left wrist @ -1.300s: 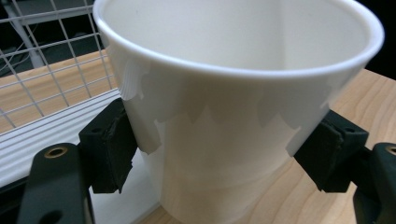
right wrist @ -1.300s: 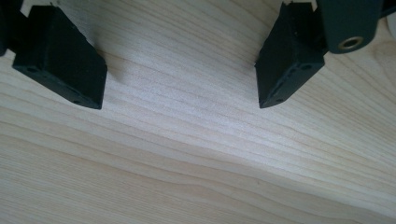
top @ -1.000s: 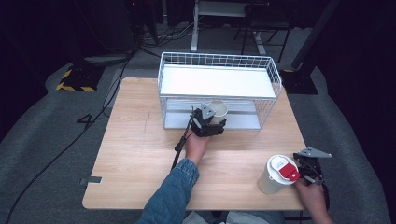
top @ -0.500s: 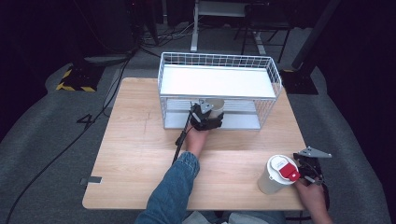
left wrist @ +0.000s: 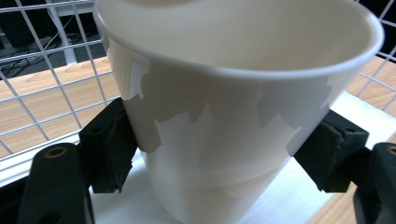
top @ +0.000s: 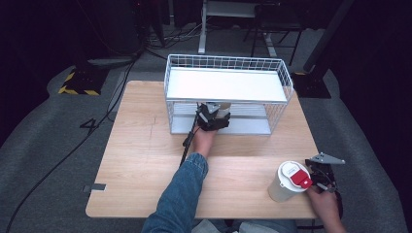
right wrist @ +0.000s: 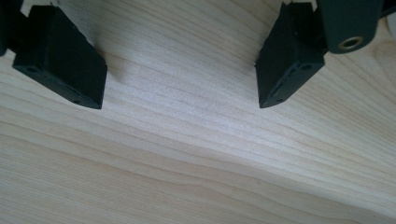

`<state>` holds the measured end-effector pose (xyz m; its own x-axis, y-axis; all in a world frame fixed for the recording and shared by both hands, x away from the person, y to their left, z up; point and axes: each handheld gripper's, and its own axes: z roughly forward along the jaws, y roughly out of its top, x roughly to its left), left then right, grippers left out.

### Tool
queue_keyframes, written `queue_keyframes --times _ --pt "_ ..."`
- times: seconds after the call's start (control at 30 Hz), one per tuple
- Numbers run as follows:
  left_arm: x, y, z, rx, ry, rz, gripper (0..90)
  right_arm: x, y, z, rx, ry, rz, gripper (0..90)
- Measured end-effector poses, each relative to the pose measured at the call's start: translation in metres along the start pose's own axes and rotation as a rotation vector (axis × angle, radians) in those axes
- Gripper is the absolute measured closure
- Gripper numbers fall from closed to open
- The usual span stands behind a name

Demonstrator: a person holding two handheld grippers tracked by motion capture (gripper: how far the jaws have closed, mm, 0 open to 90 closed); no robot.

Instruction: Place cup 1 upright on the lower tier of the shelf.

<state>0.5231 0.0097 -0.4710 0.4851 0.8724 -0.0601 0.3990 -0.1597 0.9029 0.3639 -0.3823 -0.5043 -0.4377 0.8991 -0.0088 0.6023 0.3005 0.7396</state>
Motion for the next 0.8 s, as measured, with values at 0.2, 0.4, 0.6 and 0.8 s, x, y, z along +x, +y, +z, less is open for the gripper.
queue_keyframes --times 0.2,0.4,0.6,0.8 --pt "0.005 0.001 0.007 0.007 -0.031 0.015 22.3 0.000 0.000 0.000 0.000 0.000 0.000 16.9" --pt "0.004 -0.001 0.012 0.019 -0.037 0.015 22.2 0.000 0.000 0.000 0.000 0.000 0.000 16.9" --pt "0.004 -0.002 0.016 0.036 -0.043 0.007 22.2 0.000 0.000 0.000 0.000 0.000 0.000 16.9" --pt "0.004 -0.002 0.016 0.034 -0.043 0.009 22.0 0.000 0.000 0.000 0.000 0.000 0.000 16.9"
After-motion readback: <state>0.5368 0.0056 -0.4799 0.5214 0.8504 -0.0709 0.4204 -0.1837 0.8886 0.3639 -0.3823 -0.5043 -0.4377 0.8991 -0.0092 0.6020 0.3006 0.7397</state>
